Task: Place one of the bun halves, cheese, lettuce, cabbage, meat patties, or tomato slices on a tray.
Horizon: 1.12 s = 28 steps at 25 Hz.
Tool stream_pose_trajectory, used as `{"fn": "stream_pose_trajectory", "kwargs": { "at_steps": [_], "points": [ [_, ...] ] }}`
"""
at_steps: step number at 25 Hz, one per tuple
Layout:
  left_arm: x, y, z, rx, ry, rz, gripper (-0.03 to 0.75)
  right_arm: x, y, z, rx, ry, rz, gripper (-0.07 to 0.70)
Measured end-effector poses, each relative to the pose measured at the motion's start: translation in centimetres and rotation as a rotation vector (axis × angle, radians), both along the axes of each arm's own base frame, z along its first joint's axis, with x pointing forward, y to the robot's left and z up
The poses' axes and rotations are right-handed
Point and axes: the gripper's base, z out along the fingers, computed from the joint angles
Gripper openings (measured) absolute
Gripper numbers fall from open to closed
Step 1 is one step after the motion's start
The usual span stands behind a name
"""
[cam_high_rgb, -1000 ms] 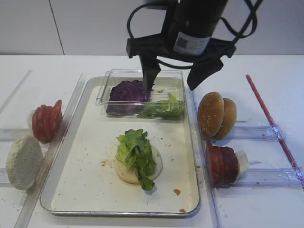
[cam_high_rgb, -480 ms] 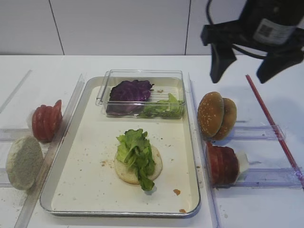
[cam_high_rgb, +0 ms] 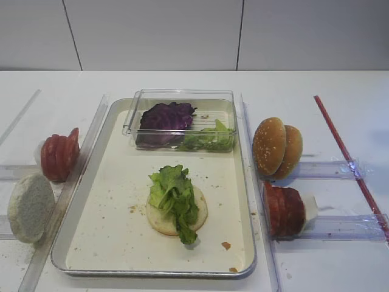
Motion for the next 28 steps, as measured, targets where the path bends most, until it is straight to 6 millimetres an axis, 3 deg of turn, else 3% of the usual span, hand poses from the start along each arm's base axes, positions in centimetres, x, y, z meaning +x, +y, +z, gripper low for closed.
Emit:
{"fn": "stream_pose_trajectory", "kwargs": {
  "at_steps": [14, 28],
  "points": [
    [0.0, 0.0, 0.0, 0.0, 0.0, 0.0, 0.347, -8.5, -2.3, -0.9, -0.131, -0.101, 0.005, 0.601],
    [0.0, 0.0, 0.0, 0.0, 0.0, 0.0, 0.347, -16.2, -2.8, -4.3, -0.137, -0.221, 0.042, 0.478]
  ]
}}
